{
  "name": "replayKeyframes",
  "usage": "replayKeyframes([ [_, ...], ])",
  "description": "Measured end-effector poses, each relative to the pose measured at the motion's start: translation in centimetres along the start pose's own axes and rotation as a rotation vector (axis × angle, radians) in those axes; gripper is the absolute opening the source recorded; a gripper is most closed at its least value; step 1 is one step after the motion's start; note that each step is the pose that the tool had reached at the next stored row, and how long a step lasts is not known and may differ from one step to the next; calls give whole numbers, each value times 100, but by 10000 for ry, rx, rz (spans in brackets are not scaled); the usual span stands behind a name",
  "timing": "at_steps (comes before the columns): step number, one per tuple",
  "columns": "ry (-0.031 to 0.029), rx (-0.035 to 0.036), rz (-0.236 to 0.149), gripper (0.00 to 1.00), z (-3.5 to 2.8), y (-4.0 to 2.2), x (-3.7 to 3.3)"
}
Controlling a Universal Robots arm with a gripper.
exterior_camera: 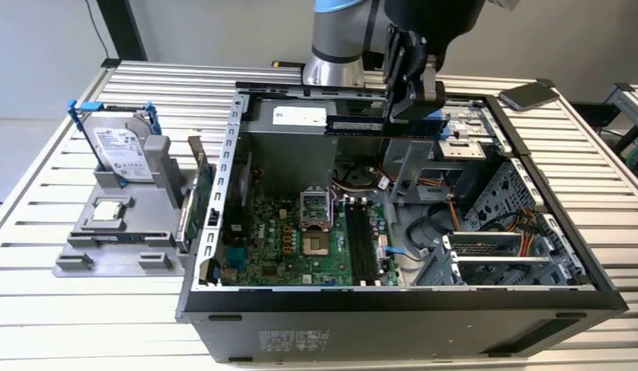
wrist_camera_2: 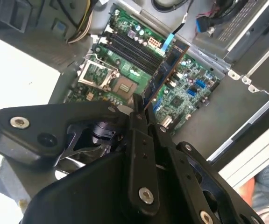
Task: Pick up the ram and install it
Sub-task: 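Pick up the ram and move it above insertion slot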
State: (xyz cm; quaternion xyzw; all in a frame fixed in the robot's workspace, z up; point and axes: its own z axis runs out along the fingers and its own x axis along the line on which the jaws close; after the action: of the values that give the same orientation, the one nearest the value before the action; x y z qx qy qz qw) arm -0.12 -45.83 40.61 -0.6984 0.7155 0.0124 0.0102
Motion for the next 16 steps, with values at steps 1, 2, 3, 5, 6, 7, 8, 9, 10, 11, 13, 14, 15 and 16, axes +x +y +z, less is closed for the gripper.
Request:
replayKeyframes([
  [1, -1, 3, 93, 0, 1, -2, -1],
  [2, 0, 6, 193, 0, 1, -4, -3],
  [3, -1, 9, 287, 0, 2, -7, -4],
  [5, 0, 11, 351, 0, 2, -24, -11],
  [6, 0, 11, 353, 0, 2, -31, -18],
  [7, -1, 11, 353, 0, 3, -44, -29],
  [8, 0, 11, 352, 0, 3, -57, -41],
  [9, 0, 11, 353, 0, 3, -69, -52],
  [10, 0, 11, 352, 0, 3, -78, -61],
  [11, 0, 11, 353, 0, 4, -82, -66],
  [13, 0, 11, 354, 0, 4, -82, -66],
  [14, -1, 11, 354, 0, 4, -82, -66],
  [15, -1, 11, 354, 0, 4, -82, -67],
  [16, 26, 12, 353, 0, 4, -83, -67],
])
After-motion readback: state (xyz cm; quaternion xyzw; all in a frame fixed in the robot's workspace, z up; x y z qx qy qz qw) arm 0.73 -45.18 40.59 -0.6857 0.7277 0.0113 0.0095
